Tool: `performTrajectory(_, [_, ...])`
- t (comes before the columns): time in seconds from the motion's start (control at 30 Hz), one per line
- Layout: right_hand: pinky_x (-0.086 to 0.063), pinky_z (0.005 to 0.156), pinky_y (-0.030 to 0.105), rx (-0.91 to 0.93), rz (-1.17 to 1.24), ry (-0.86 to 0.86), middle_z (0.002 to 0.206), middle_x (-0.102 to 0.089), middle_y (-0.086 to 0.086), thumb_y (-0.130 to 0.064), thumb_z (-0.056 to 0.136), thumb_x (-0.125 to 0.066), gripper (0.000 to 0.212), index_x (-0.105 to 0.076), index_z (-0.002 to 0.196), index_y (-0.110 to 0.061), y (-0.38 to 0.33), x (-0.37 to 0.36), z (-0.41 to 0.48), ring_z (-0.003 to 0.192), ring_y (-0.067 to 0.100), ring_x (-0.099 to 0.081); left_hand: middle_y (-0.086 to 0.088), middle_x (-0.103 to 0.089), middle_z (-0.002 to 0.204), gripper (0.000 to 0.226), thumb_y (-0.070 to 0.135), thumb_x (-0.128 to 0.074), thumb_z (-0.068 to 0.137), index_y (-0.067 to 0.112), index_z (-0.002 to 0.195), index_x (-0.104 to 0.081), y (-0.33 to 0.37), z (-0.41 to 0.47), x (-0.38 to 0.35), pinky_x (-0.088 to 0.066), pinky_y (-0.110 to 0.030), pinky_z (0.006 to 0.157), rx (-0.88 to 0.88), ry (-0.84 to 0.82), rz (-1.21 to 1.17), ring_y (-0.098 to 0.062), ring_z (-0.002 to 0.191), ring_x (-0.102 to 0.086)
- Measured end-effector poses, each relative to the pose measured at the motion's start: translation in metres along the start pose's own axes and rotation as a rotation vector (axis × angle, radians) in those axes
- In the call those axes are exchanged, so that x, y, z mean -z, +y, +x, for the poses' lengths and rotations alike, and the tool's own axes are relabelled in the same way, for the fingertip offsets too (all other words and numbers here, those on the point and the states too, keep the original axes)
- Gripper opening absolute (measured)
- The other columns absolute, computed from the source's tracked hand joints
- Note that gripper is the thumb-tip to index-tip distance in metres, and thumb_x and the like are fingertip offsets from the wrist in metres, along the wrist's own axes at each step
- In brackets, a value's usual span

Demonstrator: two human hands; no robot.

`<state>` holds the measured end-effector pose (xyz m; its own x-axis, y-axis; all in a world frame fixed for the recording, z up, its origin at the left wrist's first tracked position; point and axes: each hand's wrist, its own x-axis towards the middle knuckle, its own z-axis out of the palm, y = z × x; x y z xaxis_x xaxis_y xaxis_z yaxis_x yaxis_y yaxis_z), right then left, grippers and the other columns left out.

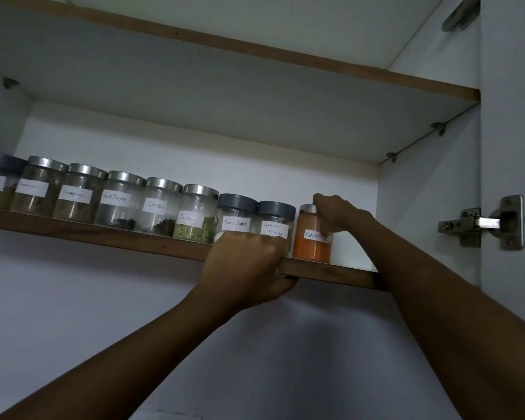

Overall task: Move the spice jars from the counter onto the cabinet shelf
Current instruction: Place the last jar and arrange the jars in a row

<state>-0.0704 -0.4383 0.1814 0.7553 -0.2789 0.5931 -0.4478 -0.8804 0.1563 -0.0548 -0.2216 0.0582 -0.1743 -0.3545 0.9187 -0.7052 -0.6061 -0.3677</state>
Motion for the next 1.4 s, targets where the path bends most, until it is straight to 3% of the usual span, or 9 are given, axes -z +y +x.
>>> performTrajectory(0.3, [-0.045,0.092,0.04,-0.031,0.306,-0.055,0.124,-0.051,0.017,-0.004,0.086,-0.054,0.032,-0.046,0.117,-0.003,0.006,-0.01,0.008,0.112,0.031,-0.05,0.007,-0.053,0.044,0.036,0.056,-0.063,0.065,0.023,0.056,-0.053,0.0,0.0,-0.001,-0.021,-0.017,0.047,0.016,0.025,-0.039,-0.011,0.034,-0.049])
performTrajectory(0.43, [-0.027,0.11,0.04,-0.12,0.568,0.043,0.154,-0.018,0.016,-0.003,0.09,-0.052,0.066,-0.017,0.145,-0.001,0.007,-0.01,-0.004,0.14,0.031,-0.02,0.007,-0.053,0.044,0.035,0.055,-0.059,0.067,0.023,0.056,-0.053,0.0,0.0,-0.002,-0.021,-0.017,0.048,0.01,0.033,-0.059,-0.012,0.035,-0.049])
performTrajectory(0.53, [-0.037,0.098,0.036,-0.284,0.747,0.137,0.144,-0.034,0.021,-0.01,0.091,-0.054,0.054,-0.03,0.138,0.002,0.01,-0.003,-0.016,0.123,0.031,-0.041,0.007,-0.053,0.044,0.036,0.056,-0.06,0.067,0.023,0.055,-0.052,0.0,-0.001,-0.001,-0.019,-0.017,0.047,0.02,0.032,-0.053,-0.012,0.035,-0.049])
performTrajectory(0.63, [-0.044,0.092,0.036,-0.364,0.911,-0.09,0.128,-0.048,0.021,-0.016,0.093,-0.054,0.032,-0.044,0.121,-0.004,0.008,-0.005,-0.021,0.109,0.03,-0.051,0.008,-0.053,0.044,0.037,0.056,-0.068,0.064,0.023,0.056,-0.052,0.001,-0.001,-0.001,-0.014,-0.017,0.048,0.012,0.022,-0.044,-0.011,0.034,-0.049])
performTrajectory(0.8, [-0.04,0.096,0.041,-0.43,1.156,-0.209,0.145,-0.032,0.021,-0.047,0.096,-0.04,0.058,-0.029,0.141,-0.012,0.008,-0.005,-0.019,0.129,0.037,-0.04,0.007,-0.053,0.044,0.038,0.055,-0.071,0.063,0.023,0.056,-0.052,-0.001,0.0,0.001,-0.005,-0.013,0.049,0.003,0.009,-0.034,-0.011,0.034,-0.049])
performTrajectory(1.03, [-0.033,0.104,0.045,-0.43,0.95,-0.042,0.143,-0.036,0.022,-0.047,0.096,-0.036,0.057,-0.036,0.138,-0.007,0.002,-0.001,-0.026,0.132,0.039,-0.035,0.006,-0.056,0.045,0.04,0.055,-0.073,0.061,0.021,0.058,-0.055,0.0,0.001,0.001,-0.022,-0.016,0.047,-0.034,0.005,0.0,-0.013,0.035,-0.052])
performTrajectory(1.13, [-0.049,0.076,0.037,-0.39,0.737,0.339,0.093,-0.061,0.015,-0.024,0.089,-0.049,0.019,-0.055,0.084,-0.006,0.003,0.007,-0.034,0.096,0.034,-0.063,0.005,-0.057,0.047,0.04,0.056,-0.072,0.063,0.02,0.06,-0.055,0.0,0.003,0.004,-0.025,-0.017,0.044,-0.045,-0.031,-0.005,-0.013,0.035,-0.051])
performTrajectory(1.23, [-0.052,0.069,0.034,-0.355,0.702,0.342,0.084,-0.066,0.014,-0.019,0.081,-0.057,0.017,-0.061,0.08,-0.003,-0.002,0.013,-0.052,0.077,0.03,-0.065,0.005,-0.058,0.05,0.038,0.057,-0.069,0.065,0.021,0.064,-0.057,0.0,0.003,0.004,-0.029,-0.018,0.043,-0.023,-0.076,-0.012,-0.012,0.037,-0.052])
performTrajectory(1.4, [-0.046,0.069,0.03,-0.191,0.577,0.389,0.088,-0.065,0.007,-0.021,0.085,-0.054,0.018,-0.065,0.086,-0.007,-0.03,0.026,-0.135,0.084,0.024,-0.061,0.004,-0.067,0.09,0.044,0.062,-0.051,0.081,0.021,0.096,-0.059,0.011,0.004,0.019,-0.038,-0.027,0.065,0.094,-0.181,-0.011,-0.016,0.08,-0.064])
